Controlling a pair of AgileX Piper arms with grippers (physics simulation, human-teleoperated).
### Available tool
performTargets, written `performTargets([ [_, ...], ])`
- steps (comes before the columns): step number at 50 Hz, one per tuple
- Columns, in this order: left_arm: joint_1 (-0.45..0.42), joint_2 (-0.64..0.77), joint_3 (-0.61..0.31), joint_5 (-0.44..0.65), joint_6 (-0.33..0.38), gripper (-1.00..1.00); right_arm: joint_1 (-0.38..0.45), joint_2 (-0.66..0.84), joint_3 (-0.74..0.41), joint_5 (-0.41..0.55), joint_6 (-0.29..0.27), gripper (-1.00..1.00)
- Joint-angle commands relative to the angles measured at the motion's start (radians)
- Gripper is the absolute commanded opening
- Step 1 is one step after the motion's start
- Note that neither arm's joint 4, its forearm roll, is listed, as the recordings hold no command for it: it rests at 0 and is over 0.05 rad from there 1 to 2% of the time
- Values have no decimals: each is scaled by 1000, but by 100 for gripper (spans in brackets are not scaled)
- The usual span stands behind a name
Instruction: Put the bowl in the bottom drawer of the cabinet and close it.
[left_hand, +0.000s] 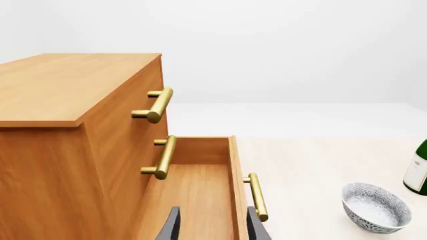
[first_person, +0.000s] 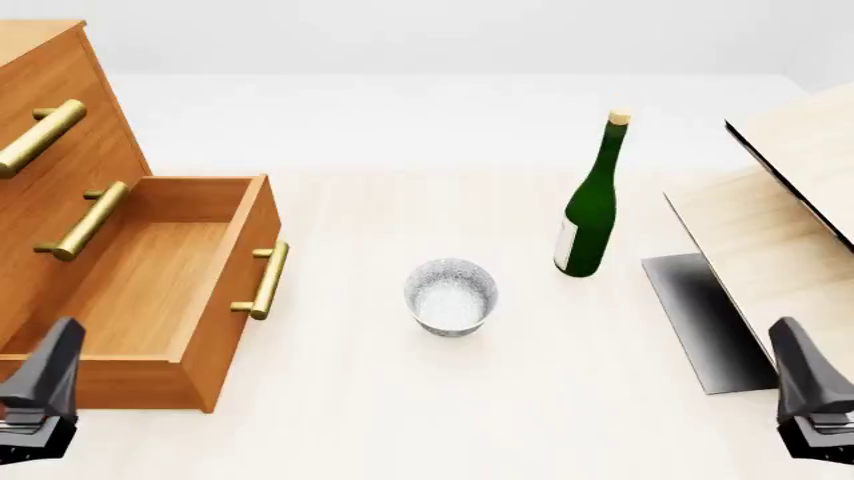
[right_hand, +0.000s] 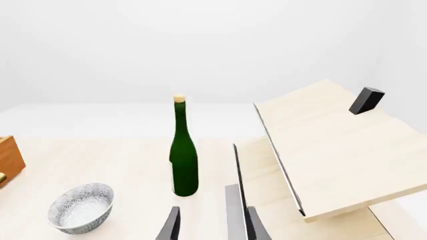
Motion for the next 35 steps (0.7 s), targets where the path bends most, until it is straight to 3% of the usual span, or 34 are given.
performTargets([
  [1, 7, 11, -3, -1, -8, 100, 1, 3, -3, -1, -1, 100],
  [15, -3, 22, -3, -7, -3, 100, 2, 1, -2, 1, -1, 100],
  [16, -46, 16, 1, -34, 67, 100, 1, 1, -2, 2, 0, 100],
  [17, -6, 25, -3, -7, 2, 100, 2, 1, -2, 2, 0, 100],
  [35, -2, 75, -1, -55, 12, 100, 6, 1, -5, 4, -1, 100],
])
